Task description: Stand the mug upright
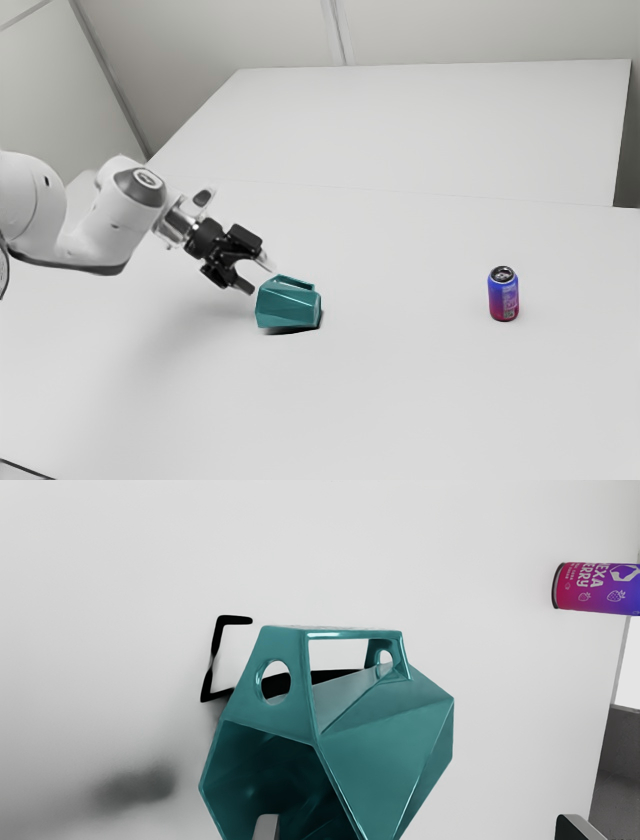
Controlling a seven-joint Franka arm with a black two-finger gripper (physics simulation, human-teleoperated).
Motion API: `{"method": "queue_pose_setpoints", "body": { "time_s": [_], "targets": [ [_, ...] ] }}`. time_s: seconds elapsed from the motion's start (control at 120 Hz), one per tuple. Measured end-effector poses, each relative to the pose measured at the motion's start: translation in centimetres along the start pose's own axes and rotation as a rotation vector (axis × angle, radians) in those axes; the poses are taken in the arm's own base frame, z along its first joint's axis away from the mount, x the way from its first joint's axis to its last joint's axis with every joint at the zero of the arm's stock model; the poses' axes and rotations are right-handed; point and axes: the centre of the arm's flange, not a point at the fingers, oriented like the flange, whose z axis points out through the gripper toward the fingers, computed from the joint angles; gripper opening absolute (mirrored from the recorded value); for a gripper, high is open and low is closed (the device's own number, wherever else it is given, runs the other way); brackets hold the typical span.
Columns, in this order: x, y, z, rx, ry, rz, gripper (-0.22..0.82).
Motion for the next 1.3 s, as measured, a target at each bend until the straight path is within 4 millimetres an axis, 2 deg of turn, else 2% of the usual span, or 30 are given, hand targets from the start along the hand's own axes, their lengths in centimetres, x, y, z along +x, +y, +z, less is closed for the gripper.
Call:
{"method": "queue_pose_setpoints", "body": {
  "time_s": [0.1,0.192,0.475,0.642,0.675,0.825,0.925,1.1,1.225,1.3],
  "targets": [
    [0.0,-0.8,1.0,-0.042,-0.002,0.031,0.60],
    [-0.9,-1.5,1.9,-0.077,-0.018,0.050,0.60],
    [-1.6,-1.5,1.5,-0.228,-0.001,0.111,0.60],
    [-1.8,-1.8,2.5,-0.289,0.014,0.120,0.60],
    [-1.8,-1.8,2.6,-0.295,0.016,0.124,0.57],
    [-1.5,-1.6,2.3,-0.305,0.032,0.157,0.18],
    [-1.4,-1.4,2.2,-0.306,0.038,0.179,0.02],
    [-1.1,-1.1,1.8,-0.296,0.048,0.213,-0.11],
    [-0.9,-0.7,1.3,-0.289,0.058,0.238,-0.15],
    [-0.9,0.3,0.3,-0.280,0.071,0.268,-0.16]
  ]
}}
